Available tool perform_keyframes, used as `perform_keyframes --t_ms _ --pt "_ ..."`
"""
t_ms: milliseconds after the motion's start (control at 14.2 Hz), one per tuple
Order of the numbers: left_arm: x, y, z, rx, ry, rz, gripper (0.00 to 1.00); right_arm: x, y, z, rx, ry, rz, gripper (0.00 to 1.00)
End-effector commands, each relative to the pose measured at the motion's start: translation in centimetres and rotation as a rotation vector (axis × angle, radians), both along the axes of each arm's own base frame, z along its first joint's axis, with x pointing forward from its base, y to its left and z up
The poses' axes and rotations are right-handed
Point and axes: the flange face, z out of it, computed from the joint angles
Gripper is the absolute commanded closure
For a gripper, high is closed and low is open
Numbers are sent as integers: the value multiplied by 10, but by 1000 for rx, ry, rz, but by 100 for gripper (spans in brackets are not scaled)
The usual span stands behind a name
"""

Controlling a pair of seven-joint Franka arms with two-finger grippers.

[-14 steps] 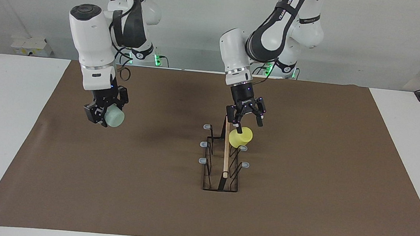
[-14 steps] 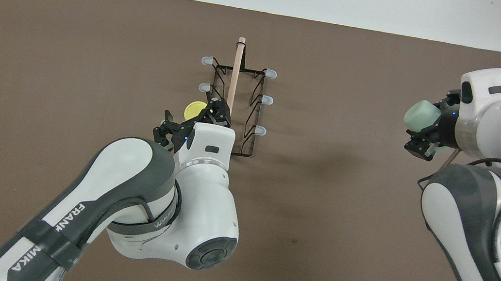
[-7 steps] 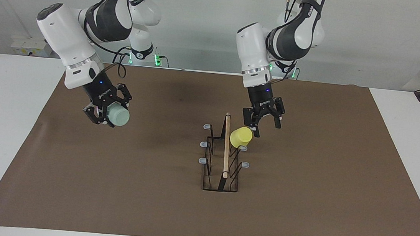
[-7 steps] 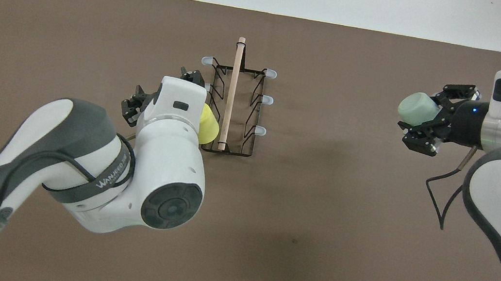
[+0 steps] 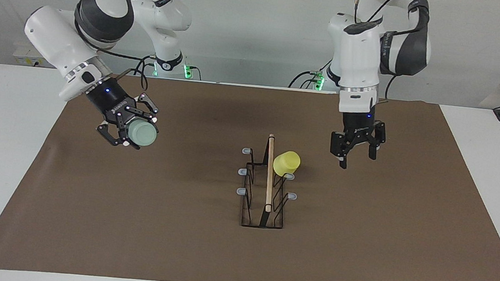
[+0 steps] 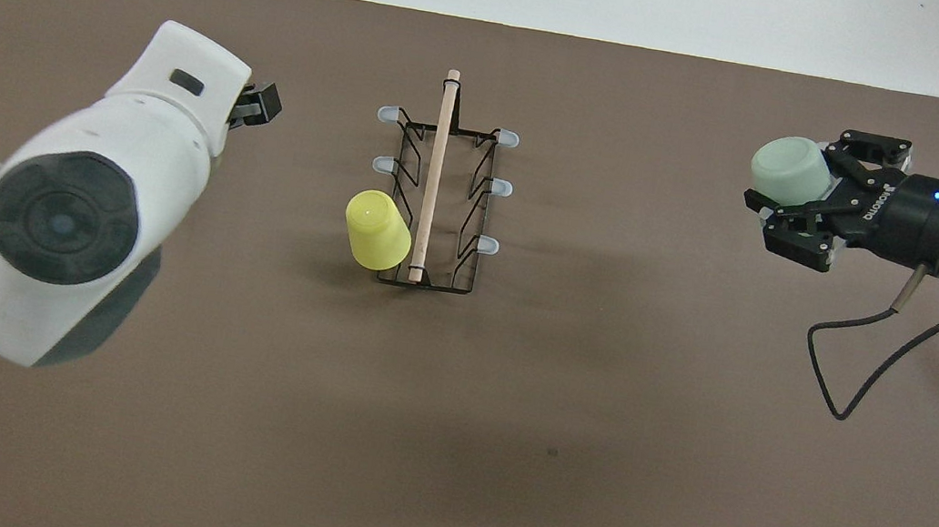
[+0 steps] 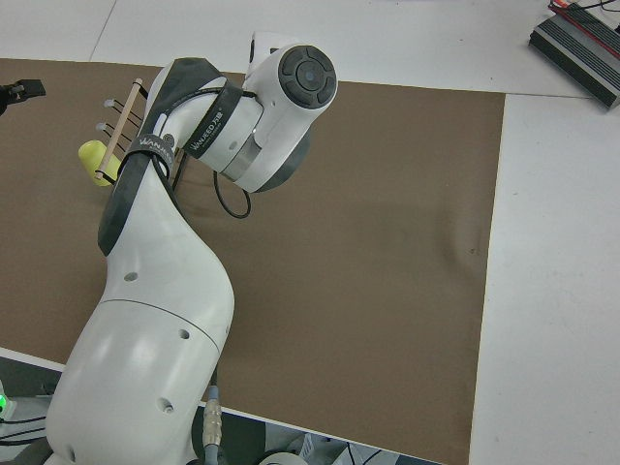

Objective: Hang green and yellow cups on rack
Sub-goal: 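Release the yellow cup and withdraw the left gripper while the right gripper lifts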

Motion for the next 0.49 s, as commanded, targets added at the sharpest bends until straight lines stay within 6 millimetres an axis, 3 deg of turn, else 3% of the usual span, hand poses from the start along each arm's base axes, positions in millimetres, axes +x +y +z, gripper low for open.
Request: perform_keyframes --t_ms 0,281,422 --pt "0 54 22 -30 43 -72 0 -3 6 11 107 -45 -23 100" --pt "10 118 68 -73 178 -201 0 -7 16 16 243 -102 -74 100" --pt "11 151 84 -98 238 -253 0 -9 33 15 282 -132 -98 100"
